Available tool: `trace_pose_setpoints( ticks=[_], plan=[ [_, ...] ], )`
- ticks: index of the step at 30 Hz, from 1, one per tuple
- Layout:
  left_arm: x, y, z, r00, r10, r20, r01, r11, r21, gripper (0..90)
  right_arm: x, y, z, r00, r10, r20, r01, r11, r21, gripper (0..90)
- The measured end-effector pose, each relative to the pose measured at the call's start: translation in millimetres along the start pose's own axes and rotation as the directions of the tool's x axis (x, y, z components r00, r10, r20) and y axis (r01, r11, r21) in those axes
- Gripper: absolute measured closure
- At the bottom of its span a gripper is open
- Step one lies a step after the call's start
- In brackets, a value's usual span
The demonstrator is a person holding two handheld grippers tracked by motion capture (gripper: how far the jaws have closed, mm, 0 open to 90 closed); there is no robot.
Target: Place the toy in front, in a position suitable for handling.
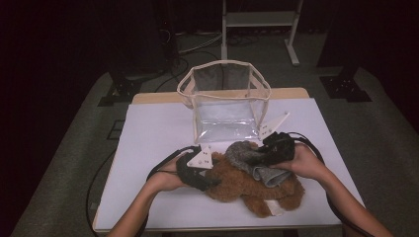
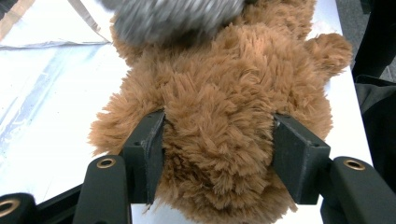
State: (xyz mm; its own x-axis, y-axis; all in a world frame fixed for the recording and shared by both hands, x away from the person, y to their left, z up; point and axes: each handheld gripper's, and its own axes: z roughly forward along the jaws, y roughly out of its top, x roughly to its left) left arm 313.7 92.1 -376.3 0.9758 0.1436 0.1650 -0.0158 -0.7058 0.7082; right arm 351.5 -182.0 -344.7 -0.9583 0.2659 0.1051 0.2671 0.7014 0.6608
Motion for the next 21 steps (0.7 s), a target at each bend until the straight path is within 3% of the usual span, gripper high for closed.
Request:
trace_pose_setpoints(
  ticks=[8, 12, 17, 21],
  plan=[
    [3.2, 2.3, 0.4, 0.9997, 0.022, 0.007, -0.022, 0.9997, 0.01, 38.9, 2.4, -18.3, -16.9, 0.9994, 0.028, 0.019, -0.027, 0.999, -0.025, 75.2],
    [3.1, 2.9, 0.8, 0.9997, 0.023, 0.008, -0.024, 0.9997, 0.012, 39.0, 2.4, -15.8, -9.7, 0.9997, 0.023, 0.012, -0.022, 0.999, -0.044, 75.2],
    [3.6, 4.4, 3.0, 0.9998, 0.017, -0.004, -0.017, 0.9996, 0.022, 38.9, 8.0, -1.5, 7.3, 0.9996, -0.027, -0.005, 0.026, 0.999, -0.048, 75.2],
    [4.2, 1.3, -0.9, 1.0, 0.004, 0.008, -0.004, 1.0, 0.001, 38.5, 8.4, -5.8, 3.5, 0.9998, -0.019, 0.005, 0.019, 0.999, -0.041, 75.2]
  ],
)
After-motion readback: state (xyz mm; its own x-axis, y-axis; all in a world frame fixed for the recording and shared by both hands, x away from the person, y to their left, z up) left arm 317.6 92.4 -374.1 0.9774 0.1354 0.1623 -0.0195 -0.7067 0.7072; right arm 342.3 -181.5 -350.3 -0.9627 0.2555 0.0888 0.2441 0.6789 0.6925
